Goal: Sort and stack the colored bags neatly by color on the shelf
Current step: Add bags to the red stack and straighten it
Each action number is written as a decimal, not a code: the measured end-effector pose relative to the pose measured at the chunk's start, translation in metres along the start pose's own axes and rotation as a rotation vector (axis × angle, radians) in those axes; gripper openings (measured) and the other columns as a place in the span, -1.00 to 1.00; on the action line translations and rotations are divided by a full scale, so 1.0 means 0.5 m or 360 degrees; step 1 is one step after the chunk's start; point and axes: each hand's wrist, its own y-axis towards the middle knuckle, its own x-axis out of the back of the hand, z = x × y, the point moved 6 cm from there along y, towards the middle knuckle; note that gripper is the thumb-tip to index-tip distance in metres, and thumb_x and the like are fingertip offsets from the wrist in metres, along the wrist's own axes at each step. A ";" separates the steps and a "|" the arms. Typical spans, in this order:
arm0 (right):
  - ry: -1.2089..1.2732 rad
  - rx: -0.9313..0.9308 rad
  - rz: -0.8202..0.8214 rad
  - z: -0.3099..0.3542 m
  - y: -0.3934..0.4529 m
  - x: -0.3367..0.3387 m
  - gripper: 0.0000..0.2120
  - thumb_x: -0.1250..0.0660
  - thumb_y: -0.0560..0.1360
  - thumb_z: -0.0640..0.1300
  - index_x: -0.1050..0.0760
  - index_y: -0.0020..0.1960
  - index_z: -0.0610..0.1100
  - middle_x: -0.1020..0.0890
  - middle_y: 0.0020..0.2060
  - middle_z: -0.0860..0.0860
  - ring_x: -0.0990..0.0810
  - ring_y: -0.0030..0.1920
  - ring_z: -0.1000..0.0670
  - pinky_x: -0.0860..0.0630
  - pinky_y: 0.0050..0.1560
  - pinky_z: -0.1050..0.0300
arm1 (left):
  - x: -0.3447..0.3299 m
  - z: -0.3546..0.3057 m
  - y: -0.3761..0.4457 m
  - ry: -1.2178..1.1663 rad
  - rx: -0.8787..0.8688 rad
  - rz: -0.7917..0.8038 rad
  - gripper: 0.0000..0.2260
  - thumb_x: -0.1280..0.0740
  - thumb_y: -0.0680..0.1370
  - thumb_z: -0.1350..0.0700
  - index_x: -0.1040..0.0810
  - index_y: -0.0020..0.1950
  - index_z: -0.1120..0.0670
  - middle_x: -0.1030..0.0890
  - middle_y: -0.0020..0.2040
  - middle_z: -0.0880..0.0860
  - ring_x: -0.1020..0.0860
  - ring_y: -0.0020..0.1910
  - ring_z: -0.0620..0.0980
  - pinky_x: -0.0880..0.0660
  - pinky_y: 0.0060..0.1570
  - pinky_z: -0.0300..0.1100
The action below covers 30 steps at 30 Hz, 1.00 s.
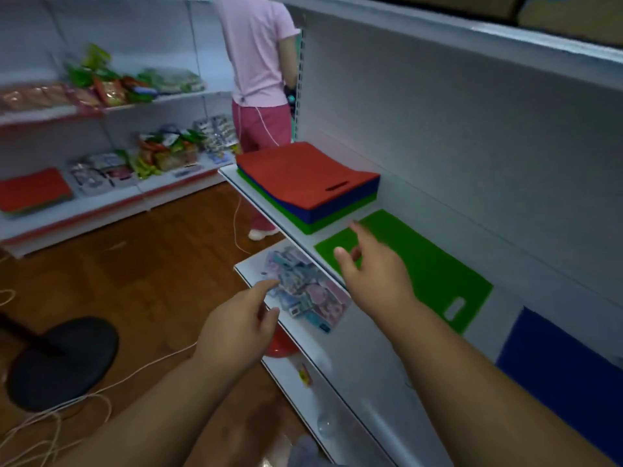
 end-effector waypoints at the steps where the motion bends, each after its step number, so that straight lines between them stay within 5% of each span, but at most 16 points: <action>1: 0.0008 -0.0003 0.0037 0.006 0.037 -0.013 -0.44 -0.25 0.58 0.09 -0.19 0.53 0.06 -0.49 -0.13 0.06 -0.54 -0.06 -0.06 -0.42 -0.11 0.08 | 0.005 0.012 0.024 0.0018 0.0008 -0.0003 -0.58 -0.29 0.58 -0.07 -0.36 0.44 -0.19 -0.54 -0.17 -0.13 -0.53 -0.20 -0.13 -0.51 -0.24 -0.14; 6: 0.0127 -0.0049 0.0212 0.037 0.207 -0.067 -0.42 -0.25 0.58 0.10 -0.13 0.54 0.15 -0.56 -0.18 0.11 -0.57 -0.11 0.03 -0.53 -0.04 0.04 | 0.030 0.065 0.148 -0.0013 0.0059 -0.0069 -0.62 -0.28 0.59 -0.08 -0.36 0.42 -0.20 -0.52 -0.18 -0.18 -0.51 -0.23 -0.18 -0.47 -0.31 -0.28; 9: 0.0035 -0.0171 0.0393 0.026 0.265 -0.129 -0.36 -0.26 0.56 0.17 -0.03 0.53 0.24 -0.61 0.02 -0.02 -0.60 0.07 -0.09 -0.54 0.08 -0.02 | 0.020 0.103 0.202 -0.0095 0.0103 -0.0009 -0.64 -0.29 0.59 -0.05 -0.40 0.39 -0.19 -0.54 -0.20 -0.15 -0.51 -0.23 -0.16 -0.45 -0.34 -0.26; 11: 0.0026 -0.0280 0.0548 0.009 0.278 -0.172 -0.37 -0.26 0.53 0.23 -0.10 0.53 0.21 -0.58 0.22 -0.06 -0.58 0.17 -0.10 -0.53 0.18 -0.06 | 0.006 0.126 0.233 -0.0110 0.0022 0.0085 -0.63 -0.27 0.59 -0.06 -0.37 0.40 -0.21 -0.55 -0.20 -0.14 -0.53 -0.23 -0.14 -0.49 -0.30 -0.20; 13: 0.0087 -0.0381 0.0555 0.002 0.282 -0.194 -0.43 -0.27 0.50 0.28 -0.28 0.46 0.16 -0.59 0.22 -0.01 -0.61 0.13 -0.06 -0.57 0.14 -0.06 | -0.006 0.148 0.276 -0.0081 -0.0099 0.0203 -0.61 -0.27 0.59 -0.07 -0.33 0.42 -0.25 -0.55 -0.18 -0.15 -0.54 -0.23 -0.14 -0.52 -0.25 -0.17; 16: 0.0092 -0.0542 0.0199 0.006 0.285 -0.184 -0.71 -0.31 0.51 0.23 -0.53 0.07 0.04 -0.63 -0.10 0.11 -0.61 -0.11 0.06 -0.55 -0.12 0.12 | -0.020 0.178 0.358 -0.0366 -0.0107 0.0441 -0.58 -0.30 0.59 -0.06 -0.29 0.42 -0.29 -0.58 -0.12 -0.17 -0.56 -0.29 -0.17 -0.47 -0.25 -0.25; 19: 0.0039 -0.0754 -0.0124 0.018 0.263 -0.165 -0.81 -0.37 0.51 0.08 -0.48 -0.17 0.00 -0.57 -0.29 0.14 -0.55 -0.25 0.08 -0.45 -0.25 0.14 | -0.039 0.211 0.429 -0.1248 0.0371 0.0758 -0.60 -0.32 0.60 0.03 -0.30 0.39 -0.22 -0.60 -0.03 -0.03 -0.61 -0.31 -0.08 -0.50 -0.26 -0.21; 22: 0.0057 -0.0855 -0.0372 0.030 0.238 -0.153 -0.94 -0.34 0.54 -0.10 -0.55 -0.06 0.06 -0.62 -0.18 0.13 -0.57 -0.22 0.08 -0.41 -0.19 0.19 | -0.042 0.245 0.496 -0.1794 0.0719 0.0713 -0.72 -0.30 0.62 0.11 -0.40 0.33 -0.03 -0.62 0.05 0.08 -0.55 -0.39 -0.02 -0.49 -0.38 -0.16; 27: -0.0060 -0.0880 -0.0631 0.056 0.143 -0.138 -0.72 -0.32 0.55 -0.22 -0.62 0.22 -0.04 -0.66 0.11 0.01 -0.62 0.06 0.01 -0.39 0.01 0.28 | -0.030 0.311 0.547 -0.1654 0.0718 0.0356 -0.97 -0.34 0.58 0.16 -0.55 -0.03 0.11 -0.52 -0.40 0.14 -0.46 -0.51 -0.05 -0.44 -0.28 -0.07; 30: -0.0218 -0.0918 -0.0801 0.058 0.082 -0.113 -0.73 -0.33 0.54 -0.22 -0.64 0.20 -0.04 -0.68 0.05 -0.02 -0.65 0.00 -0.04 -0.40 -0.03 0.28 | -0.033 0.285 0.535 -0.1476 0.0456 0.0499 -0.83 -0.36 0.54 0.22 -0.55 0.11 0.04 -0.58 -0.35 0.06 -0.52 -0.42 0.03 -0.51 -0.23 0.00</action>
